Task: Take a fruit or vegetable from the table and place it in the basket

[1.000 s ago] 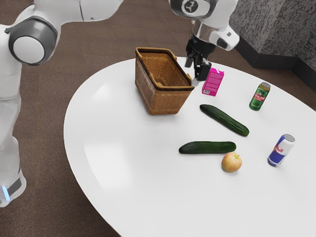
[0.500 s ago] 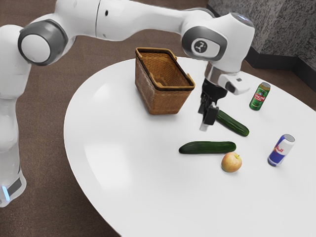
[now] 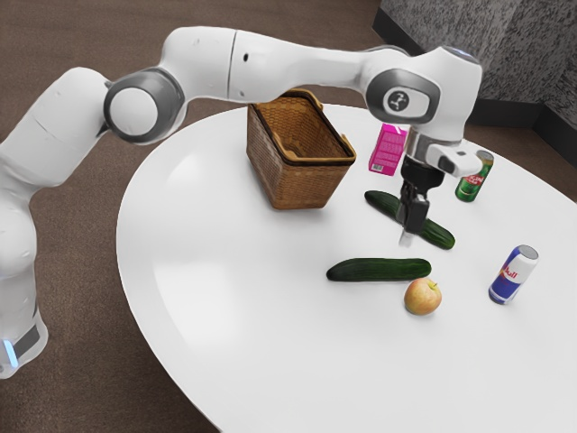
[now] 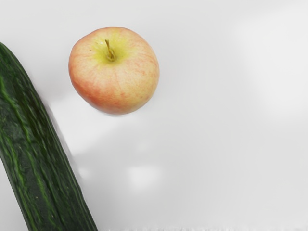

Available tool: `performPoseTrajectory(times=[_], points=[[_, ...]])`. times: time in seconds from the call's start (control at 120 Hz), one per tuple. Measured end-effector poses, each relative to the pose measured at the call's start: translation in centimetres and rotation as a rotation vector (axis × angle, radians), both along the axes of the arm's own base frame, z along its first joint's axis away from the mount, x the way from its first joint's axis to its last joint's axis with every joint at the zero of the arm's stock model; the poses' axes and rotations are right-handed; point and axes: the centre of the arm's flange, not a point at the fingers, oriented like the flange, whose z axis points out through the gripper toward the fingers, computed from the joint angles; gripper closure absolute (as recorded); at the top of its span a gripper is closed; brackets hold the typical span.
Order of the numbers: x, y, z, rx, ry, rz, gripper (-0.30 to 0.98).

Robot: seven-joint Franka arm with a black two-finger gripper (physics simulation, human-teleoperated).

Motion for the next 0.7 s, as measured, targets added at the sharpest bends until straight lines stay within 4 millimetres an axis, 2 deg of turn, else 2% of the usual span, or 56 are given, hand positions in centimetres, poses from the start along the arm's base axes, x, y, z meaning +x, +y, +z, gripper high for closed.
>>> performPoseTrajectory(times=[0.108,0.217,0.367,0.433,0.517,0.575,0.7], points=[[-0.4,-1.0,-0.4,-0.001,0.017,-0.047,0.0],[-0.3,-1.2,-1.6,-0.004,0.042,-0.071,0.0],[1.1,1.6,-3.4,-0.024,0.061,-0.056,0.0],[1.4,2.0,-3.9,-0.029,0.064,-0.063,0.0],[1.8,1.2,-5.1,-0.047,0.073,-0.091,0.0],[2.0,-0.2,-4.9,-0.064,0.057,-0.127,0.0],[2.5,-0.7,-5.2,-0.058,0.029,-0.151,0.0]])
